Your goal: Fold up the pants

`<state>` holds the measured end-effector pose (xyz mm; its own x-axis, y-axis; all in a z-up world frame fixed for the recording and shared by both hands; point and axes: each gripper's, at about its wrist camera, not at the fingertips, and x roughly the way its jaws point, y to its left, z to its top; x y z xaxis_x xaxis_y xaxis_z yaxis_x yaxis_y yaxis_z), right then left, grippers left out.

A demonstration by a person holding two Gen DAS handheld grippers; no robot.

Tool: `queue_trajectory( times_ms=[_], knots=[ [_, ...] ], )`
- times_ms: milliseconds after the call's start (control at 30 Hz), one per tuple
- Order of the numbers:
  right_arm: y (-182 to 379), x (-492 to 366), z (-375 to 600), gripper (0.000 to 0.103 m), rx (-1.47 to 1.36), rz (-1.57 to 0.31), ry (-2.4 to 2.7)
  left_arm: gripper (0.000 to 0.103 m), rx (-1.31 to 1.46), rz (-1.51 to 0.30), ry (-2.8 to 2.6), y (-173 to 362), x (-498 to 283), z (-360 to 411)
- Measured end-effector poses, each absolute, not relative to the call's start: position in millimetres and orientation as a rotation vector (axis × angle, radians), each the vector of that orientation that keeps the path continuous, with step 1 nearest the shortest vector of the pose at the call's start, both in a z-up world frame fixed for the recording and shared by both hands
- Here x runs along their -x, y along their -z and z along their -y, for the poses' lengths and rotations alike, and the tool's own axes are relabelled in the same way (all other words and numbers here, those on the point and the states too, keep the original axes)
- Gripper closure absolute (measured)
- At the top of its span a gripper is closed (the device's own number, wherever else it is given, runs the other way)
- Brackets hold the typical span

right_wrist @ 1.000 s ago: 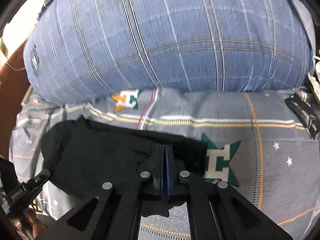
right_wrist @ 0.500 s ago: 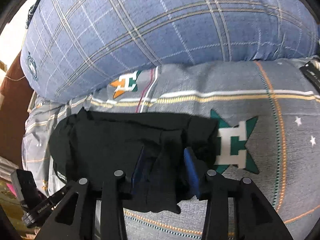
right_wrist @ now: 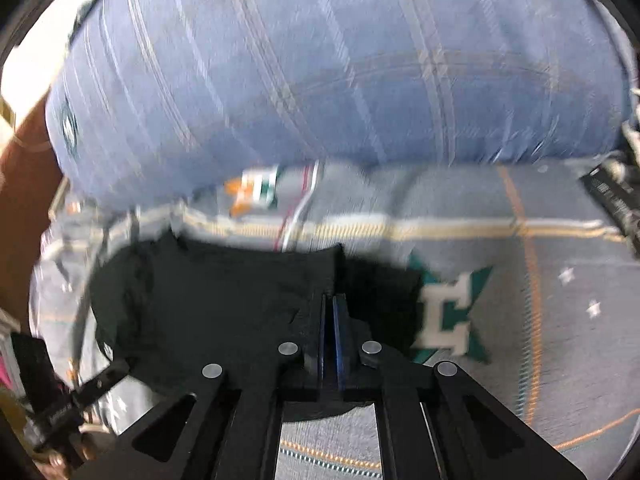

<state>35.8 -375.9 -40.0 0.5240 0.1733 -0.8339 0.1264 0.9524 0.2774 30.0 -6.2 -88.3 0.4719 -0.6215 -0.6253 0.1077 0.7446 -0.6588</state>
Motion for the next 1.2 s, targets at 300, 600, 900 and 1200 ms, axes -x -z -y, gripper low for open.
queue_trajectory(
  times_ms=[300,600,900,1200],
  knots=[
    [92.4,-59.8,380.4,0.099,-0.277,-1.186,0.071,0.100,0.497,-1.231,0.449,146.6,-41.6,32.8],
    [32.6,-34.9,353.1,0.060,-0.237,-0.938,0.014,0.063,0.453,-1.093,0.443,88.5,-35.3,1.7],
    [45.0,-20.4,224.4,0.059,-0.214,-0.908,-0.382,0.042,0.588,-1.047,0.214,74.8,-58.1,-127.9],
    [106.8,-4.3,117.4,0.046,0.109,-1.014,-0.471,0.043,0.745,-1.159,0.197,119.5,-63.3,-164.3]
  ],
)
